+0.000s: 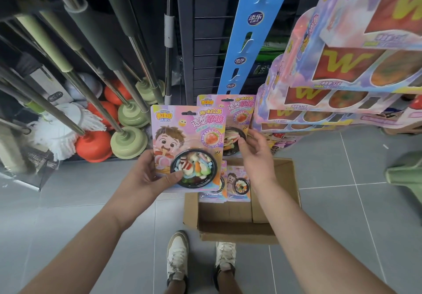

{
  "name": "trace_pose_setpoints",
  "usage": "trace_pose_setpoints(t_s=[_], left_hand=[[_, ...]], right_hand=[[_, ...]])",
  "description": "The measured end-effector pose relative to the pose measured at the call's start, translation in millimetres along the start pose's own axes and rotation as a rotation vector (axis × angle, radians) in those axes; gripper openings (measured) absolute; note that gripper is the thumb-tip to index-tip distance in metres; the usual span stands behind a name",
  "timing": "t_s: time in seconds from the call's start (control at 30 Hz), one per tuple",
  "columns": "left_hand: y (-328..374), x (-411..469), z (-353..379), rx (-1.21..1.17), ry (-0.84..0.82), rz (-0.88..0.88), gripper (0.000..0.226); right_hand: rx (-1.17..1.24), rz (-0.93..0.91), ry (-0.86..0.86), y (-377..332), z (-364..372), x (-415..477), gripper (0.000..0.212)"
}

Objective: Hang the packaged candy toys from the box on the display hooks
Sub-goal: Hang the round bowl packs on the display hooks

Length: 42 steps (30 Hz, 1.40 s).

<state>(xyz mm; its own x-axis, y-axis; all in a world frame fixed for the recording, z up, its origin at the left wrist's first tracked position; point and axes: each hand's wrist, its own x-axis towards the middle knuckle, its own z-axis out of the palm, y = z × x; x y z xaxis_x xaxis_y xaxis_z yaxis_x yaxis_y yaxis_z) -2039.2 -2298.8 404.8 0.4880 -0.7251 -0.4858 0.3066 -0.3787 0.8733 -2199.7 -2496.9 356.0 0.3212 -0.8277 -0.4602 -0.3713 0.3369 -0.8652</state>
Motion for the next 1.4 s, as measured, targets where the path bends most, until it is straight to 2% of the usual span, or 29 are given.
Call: trace_pose_setpoints(t_s=[0.13,0.27,0.4,0.67,0.83,1.2,1.4], left_hand=[[1.3,9.2,9.0,0.007,-0.008,-0.002,0.044],[3.2,17.5,18.0,0.018,-0.016,0.017,0.049],[9.4,21.7,32.5,0.025,-0.042,0.091,0.050],[39.3,33.8,54.8,0.046,-0.038,0.236,0.039],[50.4,41.2,65.4,0.095,-0.039,0.296,0.043],[35.1,46.4,62.2,0.086,-0.008,0.250,0.043],[36.2,45.0,60.6,0.098,0.009,0.262,0.033]], right_hand=[[-0.058,-0.012,-0.052,-14.9,-8.2,-12.5,0.043],[-0.077,-0.031,-0.203,-30.2,-24.3,-39.5,0.028],[-0.133,-0.103,-0.329,-30.0,-29.1,-55.9,0.053],[-0.018,-0.206,-0.242,-46.3,-36.9,-45.3,0.063],[-0.021,-0.227,-0.228,-46.5,-44.6,-38.7,0.064],[-0.124,-0.243,-0.279,-39.3,-48.0,-27.4,0.068],[-0.142,-0.263,-0.305,-39.9,-44.3,-26.3,0.061]])
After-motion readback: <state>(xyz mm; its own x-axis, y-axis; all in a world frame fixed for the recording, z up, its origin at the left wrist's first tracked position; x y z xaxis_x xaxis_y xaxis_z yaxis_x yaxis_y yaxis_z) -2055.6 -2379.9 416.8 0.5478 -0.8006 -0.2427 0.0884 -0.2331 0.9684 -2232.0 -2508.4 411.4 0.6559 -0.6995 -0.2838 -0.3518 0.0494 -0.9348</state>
